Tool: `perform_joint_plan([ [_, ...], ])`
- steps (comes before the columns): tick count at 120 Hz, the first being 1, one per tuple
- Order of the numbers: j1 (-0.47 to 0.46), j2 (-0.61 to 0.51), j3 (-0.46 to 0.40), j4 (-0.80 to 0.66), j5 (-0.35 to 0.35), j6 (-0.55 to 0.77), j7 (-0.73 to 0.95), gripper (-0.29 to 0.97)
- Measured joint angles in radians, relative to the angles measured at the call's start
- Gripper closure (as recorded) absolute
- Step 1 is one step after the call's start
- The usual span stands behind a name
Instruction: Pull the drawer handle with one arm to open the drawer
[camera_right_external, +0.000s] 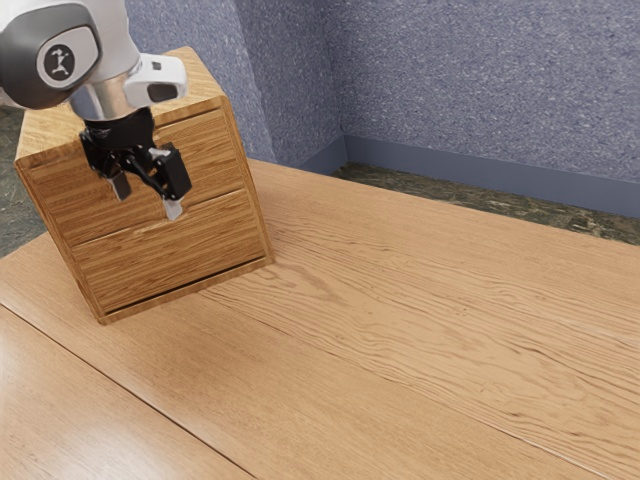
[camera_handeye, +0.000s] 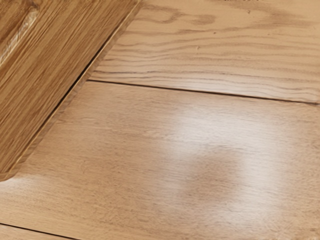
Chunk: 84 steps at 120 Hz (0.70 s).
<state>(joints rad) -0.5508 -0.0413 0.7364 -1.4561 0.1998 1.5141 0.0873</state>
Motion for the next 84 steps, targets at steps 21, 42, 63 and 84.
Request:
perform_joint_plan([
  [21,-0.019,-0.007,0.009,0.032,-0.018,-0.002,0.010,0.00],
  [42,0.106,-0.021,-0.166,0.292,-0.033,-0.050,0.012,0.00],
  [63,-0.034,-0.021,-0.250,0.304,-0.046,-0.072,0.013,0.00],
  [84,0.032,-0.018,-0.246,0.275,-0.110,-0.082,0.013,0.00],
])
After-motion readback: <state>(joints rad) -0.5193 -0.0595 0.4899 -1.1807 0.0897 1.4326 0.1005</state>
